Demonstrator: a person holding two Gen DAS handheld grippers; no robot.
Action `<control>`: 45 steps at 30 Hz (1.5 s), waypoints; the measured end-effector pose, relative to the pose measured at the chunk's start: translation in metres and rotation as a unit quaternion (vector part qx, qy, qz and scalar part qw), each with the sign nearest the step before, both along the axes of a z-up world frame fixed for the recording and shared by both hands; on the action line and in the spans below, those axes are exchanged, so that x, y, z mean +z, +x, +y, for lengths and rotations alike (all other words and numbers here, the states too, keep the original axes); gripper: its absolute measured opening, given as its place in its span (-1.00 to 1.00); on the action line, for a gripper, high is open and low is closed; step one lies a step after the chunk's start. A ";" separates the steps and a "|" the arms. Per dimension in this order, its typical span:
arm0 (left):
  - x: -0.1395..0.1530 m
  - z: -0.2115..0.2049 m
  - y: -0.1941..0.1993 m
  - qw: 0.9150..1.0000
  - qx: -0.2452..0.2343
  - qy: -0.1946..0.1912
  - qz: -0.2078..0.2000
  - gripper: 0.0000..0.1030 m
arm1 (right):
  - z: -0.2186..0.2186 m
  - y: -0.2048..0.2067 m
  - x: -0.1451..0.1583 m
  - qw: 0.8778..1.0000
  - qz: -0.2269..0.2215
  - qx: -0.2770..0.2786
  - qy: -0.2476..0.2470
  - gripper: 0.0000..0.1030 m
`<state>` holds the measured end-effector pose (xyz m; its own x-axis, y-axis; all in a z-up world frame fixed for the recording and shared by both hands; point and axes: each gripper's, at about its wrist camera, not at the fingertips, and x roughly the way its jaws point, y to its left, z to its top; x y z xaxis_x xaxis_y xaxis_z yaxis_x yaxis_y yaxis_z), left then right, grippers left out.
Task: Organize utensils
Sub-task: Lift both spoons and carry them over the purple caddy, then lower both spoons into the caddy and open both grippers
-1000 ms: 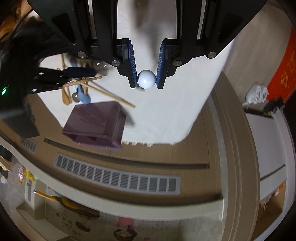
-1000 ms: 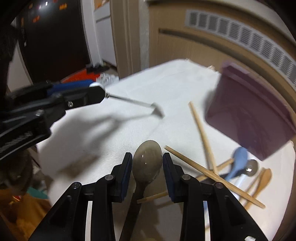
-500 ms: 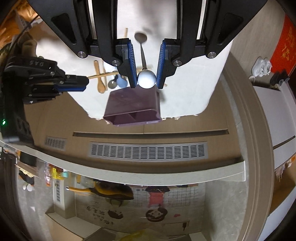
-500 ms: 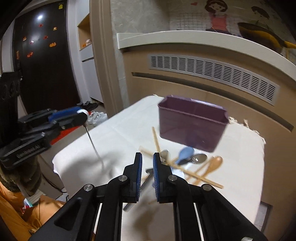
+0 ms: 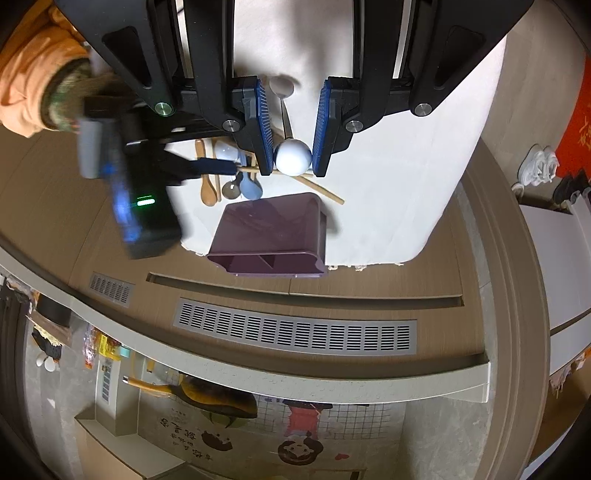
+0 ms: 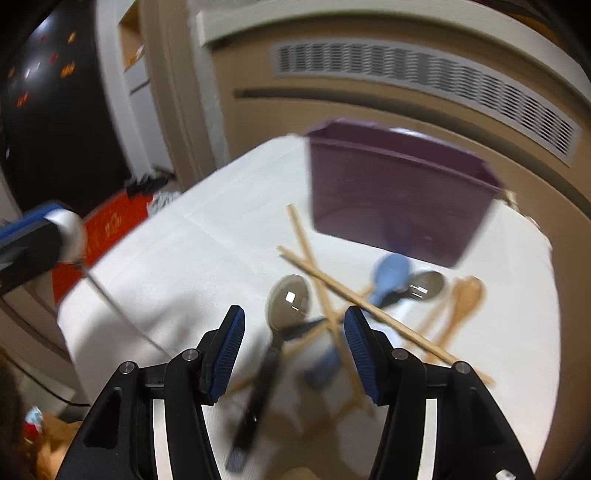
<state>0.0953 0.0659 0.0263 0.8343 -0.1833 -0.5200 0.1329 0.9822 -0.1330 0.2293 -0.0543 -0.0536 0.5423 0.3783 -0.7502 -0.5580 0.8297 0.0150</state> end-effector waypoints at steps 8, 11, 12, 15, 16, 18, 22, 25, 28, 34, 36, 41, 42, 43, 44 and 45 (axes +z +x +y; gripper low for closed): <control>-0.010 0.014 -0.001 1.000 0.007 -0.007 0.010 -0.56 | 0.025 0.028 -0.036 0.998 0.046 -0.019 -0.040 -0.21; -0.011 0.012 -0.001 1.000 0.005 -0.008 0.013 -0.56 | 0.016 0.025 -0.032 0.998 0.051 -0.022 -0.038 -0.39; -0.010 0.011 -0.001 1.000 0.003 -0.007 0.013 -0.56 | 0.008 0.020 -0.025 0.998 0.055 -0.019 -0.022 -0.39; -0.008 0.002 -0.004 1.000 -0.007 -0.003 0.012 -0.56 | -0.009 0.001 -0.003 0.999 0.036 -0.011 0.000 -0.39; -0.006 -0.001 -0.005 1.000 -0.011 -0.001 0.011 -0.56 | -0.021 -0.011 0.009 1.000 0.021 -0.011 0.007 -0.39; -0.003 -0.010 -0.007 1.000 -0.020 0.006 0.009 -0.56 | -0.041 -0.028 0.026 1.000 0.002 -0.015 0.022 -0.39; 0.011 -0.025 -0.006 0.999 -0.033 0.008 -0.003 -0.56 | -0.085 -0.055 0.069 0.997 -0.040 -0.039 0.057 -0.40; 0.040 -0.030 0.007 0.999 -0.046 0.001 -0.021 -0.56 | -0.110 -0.058 0.116 0.991 -0.096 -0.056 0.076 -0.40; 0.095 -0.036 0.033 0.996 -0.046 0.017 -0.080 -0.57 | -0.122 -0.053 0.174 0.978 -0.177 -0.074 0.082 -0.40; 0.162 -0.043 0.094 0.986 -0.029 0.038 -0.159 -0.56 | -0.126 -0.006 0.251 0.948 -0.284 -0.116 0.085 -0.40; 0.167 -0.045 0.118 0.983 -0.024 0.045 -0.174 -0.56 | -0.126 0.013 0.254 0.944 -0.294 -0.125 0.084 -0.40; 0.146 -0.042 0.179 0.987 -0.024 0.041 -0.153 -0.56 | -0.109 0.079 0.228 0.951 -0.274 -0.126 0.066 -0.40; 0.139 -0.041 0.188 0.989 -0.024 0.037 -0.142 -0.56 | -0.105 0.088 0.215 0.954 -0.265 -0.125 0.059 -0.40; 0.129 -0.040 0.197 0.991 -0.025 0.033 -0.129 -0.56 | -0.099 0.102 0.198 0.959 -0.251 -0.122 0.047 -0.40; 0.118 -0.039 0.206 0.993 -0.025 0.028 -0.114 -0.56 | -0.094 0.107 0.189 0.962 -0.242 -0.120 0.041 -0.40; 0.106 -0.038 0.217 0.995 -0.024 0.024 -0.097 -0.56 | -0.091 0.116 0.176 0.966 -0.228 -0.117 0.035 -0.40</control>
<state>0.3120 0.0278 0.1323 0.9104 -0.2046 -0.3595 0.1990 0.9786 -0.0532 0.3454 -0.1449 0.1226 0.8866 0.2473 -0.3909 -0.3181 0.9395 -0.1269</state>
